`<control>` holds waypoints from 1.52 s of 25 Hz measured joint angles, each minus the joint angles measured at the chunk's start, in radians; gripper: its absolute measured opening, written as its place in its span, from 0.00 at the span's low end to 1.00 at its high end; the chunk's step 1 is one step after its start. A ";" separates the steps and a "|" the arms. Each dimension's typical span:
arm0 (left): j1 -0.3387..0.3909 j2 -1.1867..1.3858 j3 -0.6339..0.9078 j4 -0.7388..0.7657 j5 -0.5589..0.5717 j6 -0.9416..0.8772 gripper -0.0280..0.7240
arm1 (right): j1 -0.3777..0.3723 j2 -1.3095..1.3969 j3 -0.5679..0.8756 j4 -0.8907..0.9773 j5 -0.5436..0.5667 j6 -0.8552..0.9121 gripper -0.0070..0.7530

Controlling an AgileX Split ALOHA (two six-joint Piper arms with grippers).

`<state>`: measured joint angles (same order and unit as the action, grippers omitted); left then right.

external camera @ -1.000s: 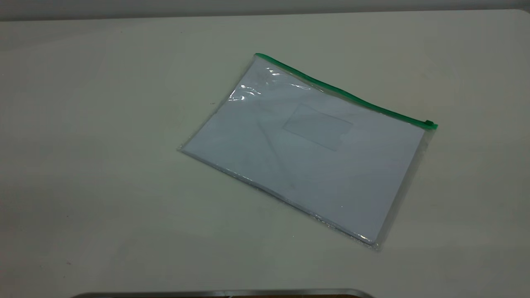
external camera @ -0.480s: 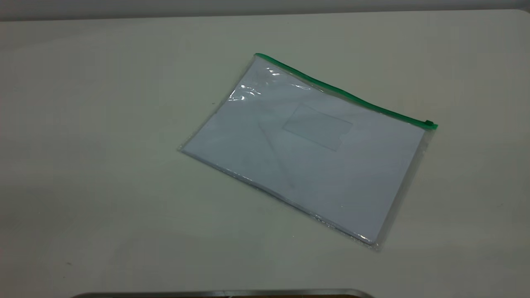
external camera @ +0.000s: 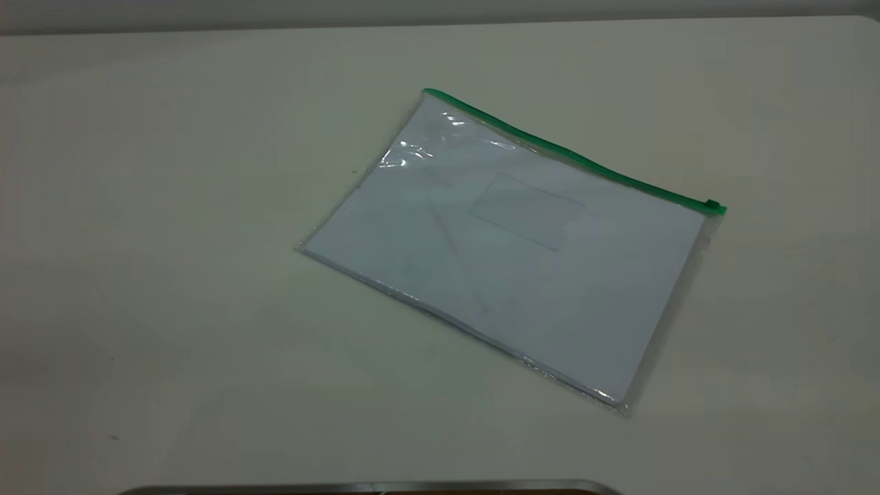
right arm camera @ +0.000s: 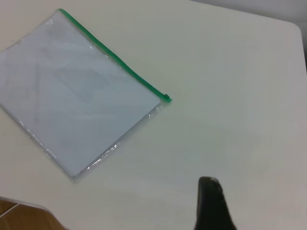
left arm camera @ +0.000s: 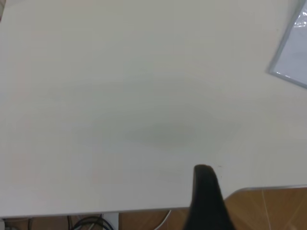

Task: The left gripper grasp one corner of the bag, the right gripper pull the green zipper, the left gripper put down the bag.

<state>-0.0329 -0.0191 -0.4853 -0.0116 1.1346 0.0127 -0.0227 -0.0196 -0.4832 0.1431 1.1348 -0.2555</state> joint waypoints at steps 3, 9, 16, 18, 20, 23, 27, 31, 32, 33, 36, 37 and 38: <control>0.000 0.000 0.000 0.000 0.000 0.000 0.82 | 0.000 0.000 0.000 0.000 0.000 0.000 0.67; 0.000 0.000 0.000 -0.001 0.000 0.000 0.82 | 0.000 0.000 0.000 0.000 0.000 0.000 0.67; 0.000 0.000 0.000 -0.001 0.000 0.000 0.82 | 0.000 0.000 0.000 0.000 0.000 0.000 0.67; 0.000 0.000 0.000 -0.001 0.000 0.000 0.82 | -0.001 0.000 0.000 0.000 0.000 0.000 0.67; 0.000 0.000 0.000 -0.001 0.000 0.000 0.82 | 0.000 0.000 0.000 0.000 0.000 0.000 0.67; 0.000 0.000 0.000 -0.001 0.000 0.000 0.82 | 0.025 0.000 0.000 0.001 0.000 0.000 0.67; 0.000 0.000 0.000 -0.001 0.000 0.000 0.82 | 0.042 0.000 0.000 0.001 0.000 0.000 0.67; 0.000 0.000 0.000 -0.001 0.000 0.000 0.82 | 0.042 0.000 0.000 -0.001 0.000 0.004 0.67; 0.000 0.000 0.000 -0.001 0.000 0.000 0.82 | 0.042 0.000 0.000 -0.004 0.000 0.013 0.67; 0.000 0.000 0.000 -0.001 0.000 0.000 0.82 | 0.042 0.000 0.000 -0.010 0.000 0.025 0.67; 0.000 0.000 0.000 -0.001 0.000 0.000 0.82 | 0.042 0.000 0.000 -0.036 0.000 0.074 0.67; 0.000 0.000 0.000 -0.001 0.000 0.000 0.82 | 0.042 0.000 0.000 -0.048 0.000 0.090 0.67; 0.000 0.000 0.000 -0.001 0.000 0.000 0.82 | 0.042 0.000 0.000 -0.057 0.000 0.103 0.67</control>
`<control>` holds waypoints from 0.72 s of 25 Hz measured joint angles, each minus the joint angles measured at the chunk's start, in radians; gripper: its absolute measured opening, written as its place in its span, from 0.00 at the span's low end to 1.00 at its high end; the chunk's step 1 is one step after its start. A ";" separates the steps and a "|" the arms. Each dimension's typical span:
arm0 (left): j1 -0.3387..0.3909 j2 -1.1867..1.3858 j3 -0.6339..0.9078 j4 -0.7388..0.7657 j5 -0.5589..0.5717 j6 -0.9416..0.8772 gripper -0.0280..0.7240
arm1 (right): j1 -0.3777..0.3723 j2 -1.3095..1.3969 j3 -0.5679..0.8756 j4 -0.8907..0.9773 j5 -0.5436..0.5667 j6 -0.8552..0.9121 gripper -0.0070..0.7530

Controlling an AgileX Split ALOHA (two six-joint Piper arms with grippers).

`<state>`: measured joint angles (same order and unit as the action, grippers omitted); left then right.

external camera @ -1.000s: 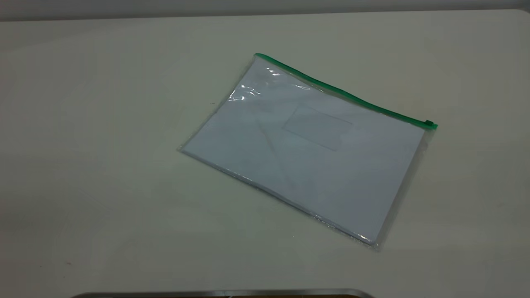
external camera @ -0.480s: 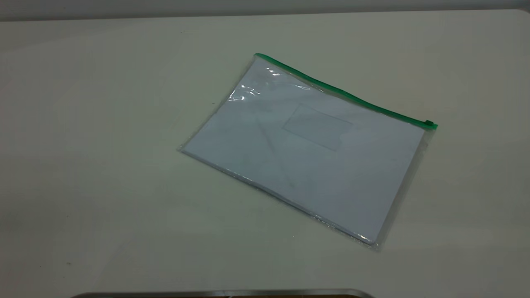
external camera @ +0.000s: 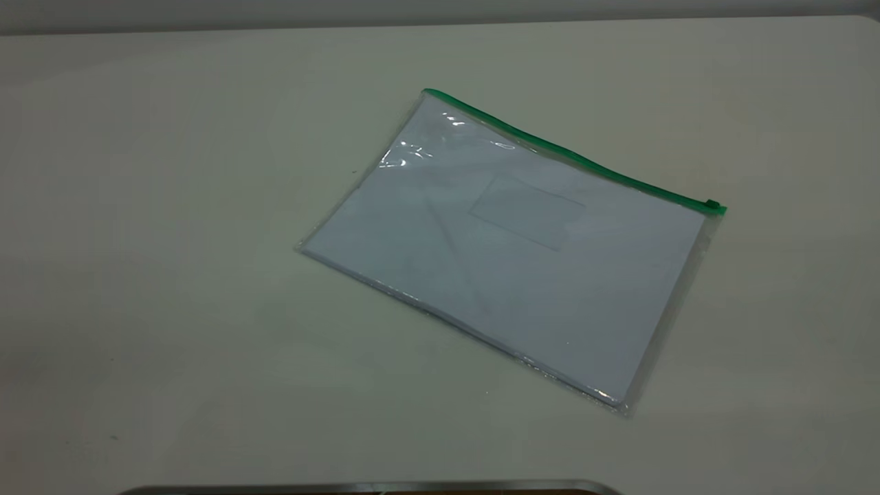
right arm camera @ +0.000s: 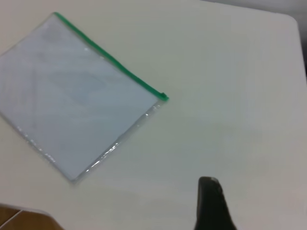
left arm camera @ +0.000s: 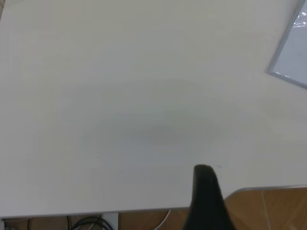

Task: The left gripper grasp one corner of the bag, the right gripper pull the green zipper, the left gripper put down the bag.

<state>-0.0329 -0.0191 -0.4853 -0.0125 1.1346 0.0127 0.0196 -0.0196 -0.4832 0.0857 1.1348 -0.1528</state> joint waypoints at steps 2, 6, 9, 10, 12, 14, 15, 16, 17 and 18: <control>0.000 0.000 0.000 0.000 0.000 0.000 0.82 | 0.000 0.000 0.000 -0.013 0.000 0.021 0.67; 0.000 0.000 0.000 0.000 0.000 0.000 0.82 | 0.000 0.000 0.000 -0.019 0.000 0.028 0.67; 0.000 0.000 0.000 0.000 0.000 0.000 0.82 | 0.000 0.000 0.000 -0.020 0.000 0.028 0.67; 0.000 0.000 0.000 0.000 0.000 0.000 0.82 | 0.000 0.000 0.000 -0.020 0.000 0.028 0.67; 0.000 0.000 0.000 0.000 0.000 0.000 0.82 | 0.000 0.000 0.000 -0.020 0.000 0.028 0.67; 0.000 0.000 0.000 0.000 0.000 0.000 0.82 | 0.000 0.000 0.000 -0.020 0.000 0.028 0.67; 0.000 0.000 0.000 0.000 0.000 0.000 0.82 | 0.000 0.000 0.000 -0.020 0.000 0.028 0.67; 0.000 0.000 0.000 0.000 0.000 0.000 0.82 | 0.000 0.000 0.000 -0.021 0.000 0.028 0.67; 0.000 0.000 0.000 0.000 0.000 0.000 0.82 | 0.000 0.000 0.000 -0.021 0.000 0.028 0.67; 0.000 0.000 0.000 0.000 0.000 0.000 0.82 | 0.000 0.000 0.000 -0.021 0.000 0.028 0.67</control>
